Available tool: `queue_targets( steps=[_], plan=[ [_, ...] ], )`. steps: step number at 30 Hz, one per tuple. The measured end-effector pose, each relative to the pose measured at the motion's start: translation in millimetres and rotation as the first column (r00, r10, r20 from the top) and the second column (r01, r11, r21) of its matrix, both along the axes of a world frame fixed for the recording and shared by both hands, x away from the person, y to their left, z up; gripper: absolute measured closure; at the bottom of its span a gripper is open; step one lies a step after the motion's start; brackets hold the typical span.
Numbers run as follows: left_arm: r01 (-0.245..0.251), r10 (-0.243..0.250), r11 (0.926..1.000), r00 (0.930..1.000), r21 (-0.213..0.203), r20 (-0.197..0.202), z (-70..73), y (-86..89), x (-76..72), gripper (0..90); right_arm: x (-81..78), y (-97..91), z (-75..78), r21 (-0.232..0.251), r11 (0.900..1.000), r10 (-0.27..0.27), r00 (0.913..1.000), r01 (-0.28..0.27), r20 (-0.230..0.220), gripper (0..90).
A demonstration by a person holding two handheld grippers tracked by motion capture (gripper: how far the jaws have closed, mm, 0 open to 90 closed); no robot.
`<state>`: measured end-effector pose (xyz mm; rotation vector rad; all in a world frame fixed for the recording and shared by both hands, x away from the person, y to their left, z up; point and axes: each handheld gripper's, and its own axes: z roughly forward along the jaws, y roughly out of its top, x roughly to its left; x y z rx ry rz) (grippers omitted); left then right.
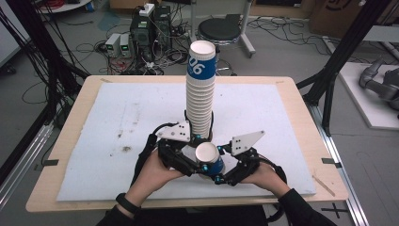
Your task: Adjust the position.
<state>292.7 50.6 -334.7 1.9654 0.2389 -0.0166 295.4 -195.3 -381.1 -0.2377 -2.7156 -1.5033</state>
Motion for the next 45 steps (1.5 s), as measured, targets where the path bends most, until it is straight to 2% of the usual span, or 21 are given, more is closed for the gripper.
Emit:
queue_targets(
  steps=[1,4,8,9,10,12,15,16,17,18,19,20,22,24,27,30,31,34,41,42,45],
  plan=[
    [0.006,-0.006,1.0000,1.0000,-0.003,-0.002,-0.6,0.7,0.2,28.6,0.0,0.0,0.0,-0.001,1.0000,-0.001,1.0000,0.001,0.003,20.6],
    [0.009,-0.009,0.9998,1.0000,-0.020,0.001,-1.5,2.6,1.7,28.6,0.1,-0.6,0.4,0.000,1.0000,-0.002,1.0000,0.002,0.007,19.5],
    [0.002,-0.002,0.9964,1.0000,-0.085,0.004,-1.4,8.1,3.3,28.9,1.3,-3.9,2.4,0.048,0.9986,-0.023,0.9997,0.023,0.009,18.8],
    [0.002,-0.002,0.9964,1.0000,-0.085,0.004,-1.4,8.1,3.3,28.9,2.0,-6.2,3.2,0.071,0.9971,-0.027,0.9996,0.027,0.001,18.8],
    [-0.001,0.001,0.9906,1.0000,-0.137,0.001,-2.0,12.5,5.1,28.9,2.7,-8.6,4.2,0.092,0.9951,-0.034,0.9994,0.035,-0.010,18.0],
    [-0.007,0.006,0.9827,1.0000,-0.185,-0.002,-3.4,16.7,6.5,29.0,4.0,-14.1,6.7,0.140,0.9890,-0.047,0.9988,0.048,-0.016,17.6],
    [-0.017,0.017,0.9662,0.9999,-0.257,-0.002,-4.3,22.1,7.5,29.1,5.4,-21.0,10.7,0.197,0.9776,-0.070,0.9973,0.073,-0.024,15.3],
    [-0.017,0.017,0.9662,0.9999,-0.257,-0.002,-4.3,22.1,7.5,29.2,5.9,-22.9,11.4,0.211,0.9741,-0.077,0.9967,0.081,-0.025,15.2],
    [-0.028,0.031,0.9538,0.9995,-0.299,0.003,-4.0,25.4,7.6,29.3,6.0,-24.6,11.9,0.223,0.9704,-0.090,0.9957,0.092,-0.021,14.9],
    [-0.028,0.031,0.9538,0.9995,-0.299,0.003,-4.0,25.4,7.6,29.3,6.2,-25.9,12.0,0.242,0.9652,-0.096,0.9951,0.099,-0.023,14.9],
    [-0.040,0.044,0.9415,0.9990,-0.335,0.004,-3.9,28.0,7.4,29.4,6.3,-26.5,12.2,0.255,0.9613,-0.098,0.9946,0.104,-0.034,14.8],
    [-0.040,0.044,0.9415,0.9990,-0.335,0.004,-3.9,28.0,7.4,29.4,6.4,-26.5,12.4,0.265,0.9575,-0.108,0.9935,0.114,-0.035,14.8],
    [-0.051,0.057,0.9260,0.9984,-0.374,0.006,-4.1,29.9,7.0,29.5,6.2,-25.9,12.1,0.271,0.9548,-0.115,0.9925,0.122,-0.042,14.8],
    [-0.053,0.058,0.9196,0.9983,-0.389,0.000,-5.2,29.7,6.9,29.5,5.8,-24.4,11.1,0.284,0.9504,-0.116,0.9920,0.126,-0.051,14.6],
    [-0.060,0.063,0.9101,0.9980,-0.410,-0.007,-6.9,28.1,5.7,29.6,4.8,-20.7,10.4,0.286,0.9503,-0.113,0.9921,0.124,-0.054,14.3],
    [-0.060,0.060,0.9062,0.9981,-0.419,-0.013,-8.2,27.1,5.3,29.6,4.2,-18.5,9.8,0.285,0.9513,-0.106,0.9926,0.118,-0.059,14.3],
    [-0.068,0.068,0.9007,0.9976,-0.429,-0.016,-9.2,26.4,4.9,29.6,4.1,-17.0,9.3,0.282,0.9523,-0.105,0.9927,0.117,-0.060,14.3],
    [-0.069,0.064,0.8949,0.9976,-0.441,-0.026,-10.5,25.5,4.8,29.6,4.4,-15.6,8.3,0.268,0.9577,-0.091,0.9937,0.106,-0.065,14.6],
    [-0.065,0.060,0.9051,0.9979,-0.420,-0.026,-10.2,26.0,5.8,29.2,5.5,-18.6,10.0,0.245,0.9651,-0.087,0.9957,0.092,-0.032,19.3],
    [-0.057,0.054,0.9141,0.9983,-0.401,-0.020,-9.0,26.0,5.5,29.0,5.2,-18.7,10.1,0.241,0.9664,-0.086,0.9960,0.090,-0.026,19.4],
    [-0.051,0.049,0.9306,0.9987,-0.363,-0.015,-5.6,25.7,5.1,26.1,5.4,-19.4,10.6,0.228,0.9704,-0.077,0.9968,0.080,-0.020,20.5]
  ],
)
